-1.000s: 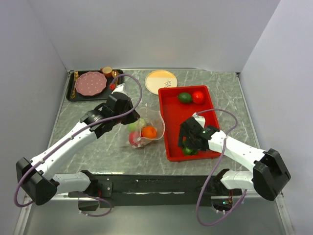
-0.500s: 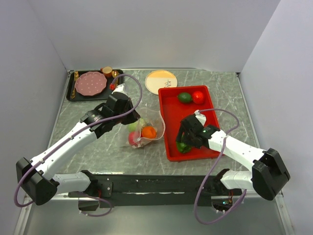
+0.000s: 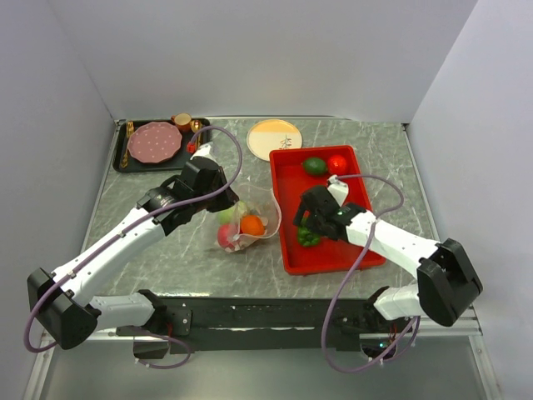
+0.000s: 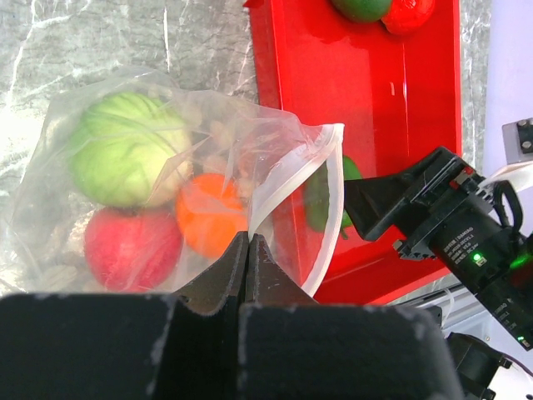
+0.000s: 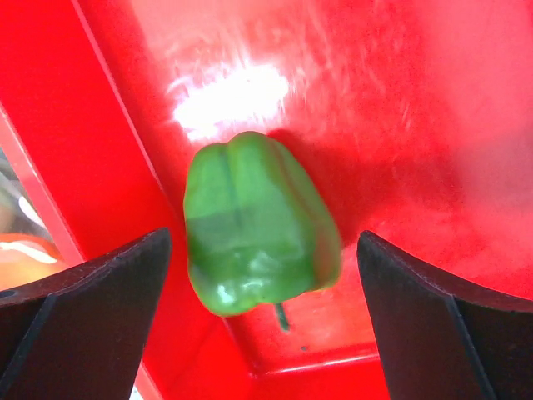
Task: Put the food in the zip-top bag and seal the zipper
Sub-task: Pick up the fake vegetable from the bin.
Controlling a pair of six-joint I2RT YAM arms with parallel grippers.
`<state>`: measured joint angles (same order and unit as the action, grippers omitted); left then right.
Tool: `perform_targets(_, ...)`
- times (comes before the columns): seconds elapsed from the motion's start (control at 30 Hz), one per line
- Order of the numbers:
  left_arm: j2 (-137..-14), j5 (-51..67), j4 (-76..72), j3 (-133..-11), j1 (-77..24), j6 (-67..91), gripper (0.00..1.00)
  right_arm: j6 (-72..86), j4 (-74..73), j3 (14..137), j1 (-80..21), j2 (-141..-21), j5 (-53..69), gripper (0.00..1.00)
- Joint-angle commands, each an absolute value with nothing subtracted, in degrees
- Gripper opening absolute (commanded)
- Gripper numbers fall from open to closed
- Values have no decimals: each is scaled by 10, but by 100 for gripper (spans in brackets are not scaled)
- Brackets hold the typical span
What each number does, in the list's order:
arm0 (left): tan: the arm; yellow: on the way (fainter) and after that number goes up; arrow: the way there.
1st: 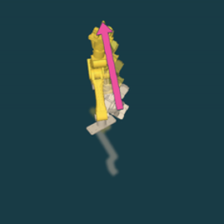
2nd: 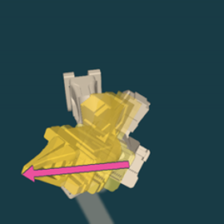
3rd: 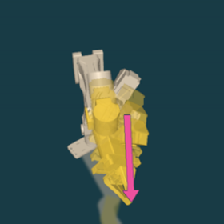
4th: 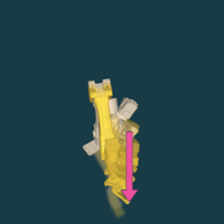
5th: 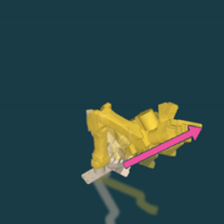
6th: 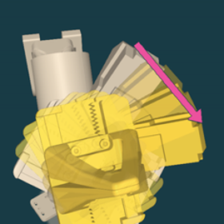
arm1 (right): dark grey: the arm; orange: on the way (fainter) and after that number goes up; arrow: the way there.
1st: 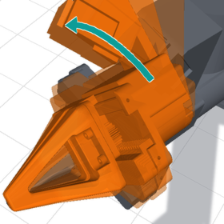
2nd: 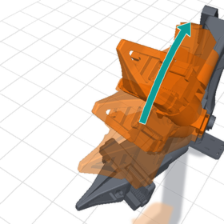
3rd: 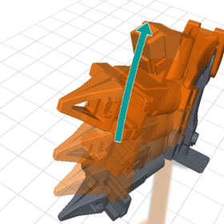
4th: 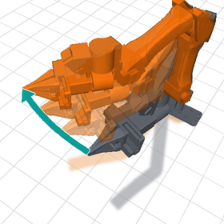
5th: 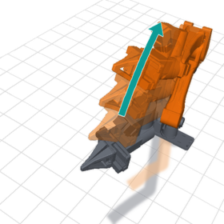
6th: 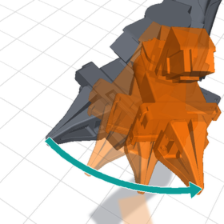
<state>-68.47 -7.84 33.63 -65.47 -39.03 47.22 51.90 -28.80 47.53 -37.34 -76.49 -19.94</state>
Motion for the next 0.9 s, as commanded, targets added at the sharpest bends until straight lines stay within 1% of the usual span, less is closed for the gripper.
perform_targets(0.0,-678,-82,315,-656,-388,460,1,460,-307,505,-373,-768,-243,100)
perform_targets(0.13,-679,-83,315,-654,-389,461,1,403,-309,514,-372,-775,-243,100)
perform_targets(0.23,-676,-83,313,-651,-388,462,1,355,-292,519,-370,-785,-208,100)
perform_targets(0.4,-677,-86,318,-655,-389,460,1,351,-272,521,-369,-789,-149,100)
perform_targets(0.63,-671,-88,318,-649,-389,462,1,360,-267,522,-370,-822,-127,99)
perform_targets(0.67,-671,-88,318,-650,-389,461,1,359,-266,521,-369,-824,-128,98)
perform_targets(0.77,-671,-90,321,-651,-389,461,1,354,-272,517,-369,-824,-138,86)
perform_targets(0.8,-671,-88,320,-651,-389,461,1,354,-275,517,-370,-824,-141,84)
perform_targets(0.83,-672,-86,316,-651,-389,461,1,354,-276,515,-369,-821,-144,80)
perform_targets(0.87,-673,-84,316,-652,-388,461,1,356,-276,514,-369,-818,-146,73)
